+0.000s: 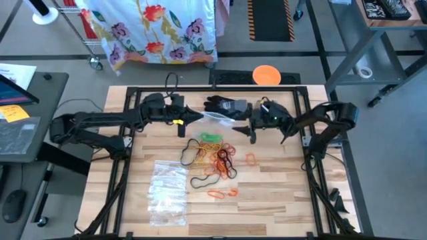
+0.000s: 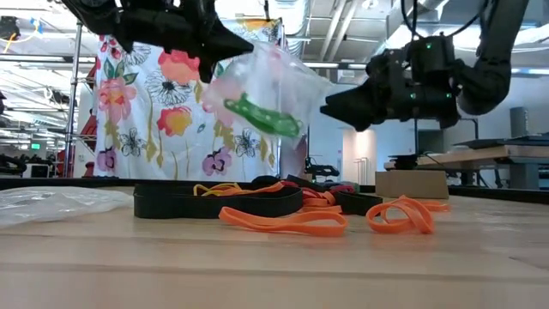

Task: Sort rubber bands
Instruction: Close the transparent zip bag containing the green rubber bands

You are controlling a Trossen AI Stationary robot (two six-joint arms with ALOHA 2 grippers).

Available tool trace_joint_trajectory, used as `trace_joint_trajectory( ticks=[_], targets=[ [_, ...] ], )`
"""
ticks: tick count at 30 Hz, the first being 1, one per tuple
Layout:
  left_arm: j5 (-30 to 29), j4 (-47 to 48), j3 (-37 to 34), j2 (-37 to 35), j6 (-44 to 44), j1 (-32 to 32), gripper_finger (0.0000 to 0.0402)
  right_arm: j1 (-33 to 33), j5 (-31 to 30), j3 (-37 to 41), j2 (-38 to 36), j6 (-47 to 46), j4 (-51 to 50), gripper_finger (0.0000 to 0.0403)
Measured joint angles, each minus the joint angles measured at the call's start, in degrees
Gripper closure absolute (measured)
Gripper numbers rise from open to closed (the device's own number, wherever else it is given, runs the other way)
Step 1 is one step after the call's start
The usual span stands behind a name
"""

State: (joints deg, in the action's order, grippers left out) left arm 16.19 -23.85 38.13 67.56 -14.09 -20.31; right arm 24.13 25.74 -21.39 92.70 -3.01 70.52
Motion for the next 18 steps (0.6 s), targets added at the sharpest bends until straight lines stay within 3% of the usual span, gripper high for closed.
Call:
trace_joint_trajectory(
  ticks=[8, 18],
  targets=[
    [-0.4, 0.3, 0.0, -0.4, -0.6, 0.3, 0.0401, -4.5, -0.5, 0.0, -0.1, 0.0, 1.6, 0.0186],
    [-1.3, 0.1, 0.0, -0.4, -0.7, 2.7, 0.0401, -4.5, -6.8, 0.0, -0.1, 1.4, 4.4, 0.019]
  ],
)
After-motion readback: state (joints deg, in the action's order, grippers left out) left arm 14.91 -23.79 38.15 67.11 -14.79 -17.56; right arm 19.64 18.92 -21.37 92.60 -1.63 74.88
